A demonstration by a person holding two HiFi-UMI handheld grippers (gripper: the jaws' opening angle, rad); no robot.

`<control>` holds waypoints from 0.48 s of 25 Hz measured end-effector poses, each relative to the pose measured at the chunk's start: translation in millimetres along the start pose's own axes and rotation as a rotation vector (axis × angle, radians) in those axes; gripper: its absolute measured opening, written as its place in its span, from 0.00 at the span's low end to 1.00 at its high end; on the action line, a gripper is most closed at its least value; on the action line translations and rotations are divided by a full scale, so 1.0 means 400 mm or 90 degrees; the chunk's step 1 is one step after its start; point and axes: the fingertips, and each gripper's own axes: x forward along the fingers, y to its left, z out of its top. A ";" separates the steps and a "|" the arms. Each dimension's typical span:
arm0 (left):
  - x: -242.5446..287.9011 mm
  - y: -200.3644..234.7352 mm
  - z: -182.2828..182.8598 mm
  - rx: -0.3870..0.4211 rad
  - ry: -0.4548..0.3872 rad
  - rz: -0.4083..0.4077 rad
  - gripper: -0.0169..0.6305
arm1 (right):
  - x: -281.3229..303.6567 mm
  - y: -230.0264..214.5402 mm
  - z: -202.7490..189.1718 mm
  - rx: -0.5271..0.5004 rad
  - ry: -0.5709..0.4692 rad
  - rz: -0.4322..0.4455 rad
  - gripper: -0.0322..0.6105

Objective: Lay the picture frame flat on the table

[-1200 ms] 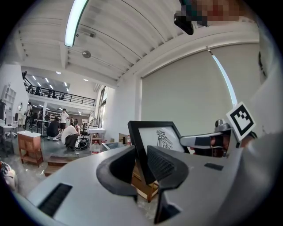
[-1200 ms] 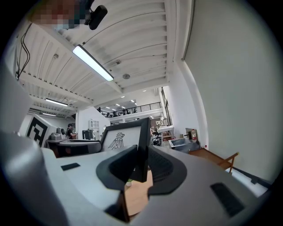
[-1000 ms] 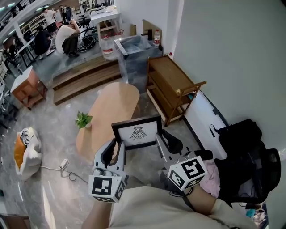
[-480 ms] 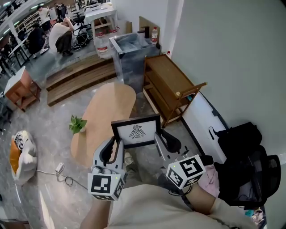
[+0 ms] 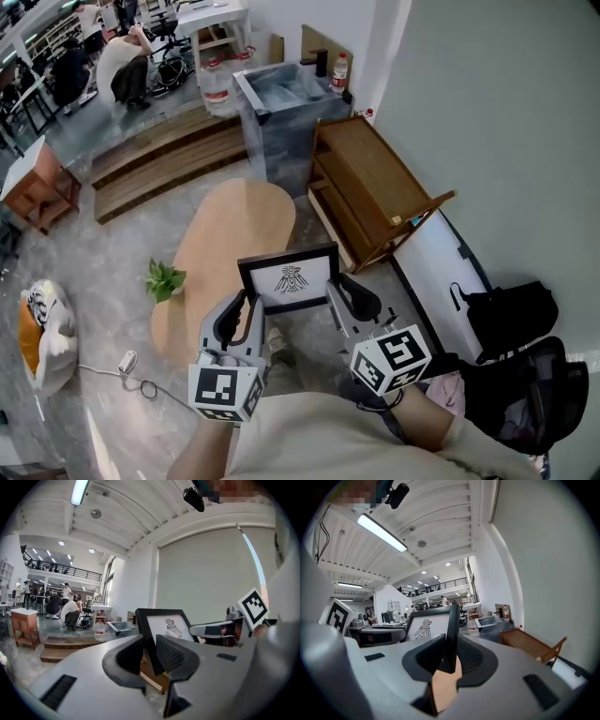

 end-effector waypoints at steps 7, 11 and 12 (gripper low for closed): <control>0.203 0.214 0.036 -0.017 0.031 0.000 0.15 | 0.289 -0.052 0.050 0.003 0.039 0.001 0.14; 0.305 0.335 0.047 -0.028 0.045 0.002 0.15 | 0.446 -0.071 0.064 0.010 0.061 0.003 0.14; 0.329 0.366 0.048 -0.031 0.049 0.003 0.15 | 0.484 -0.075 0.067 0.011 0.066 0.004 0.14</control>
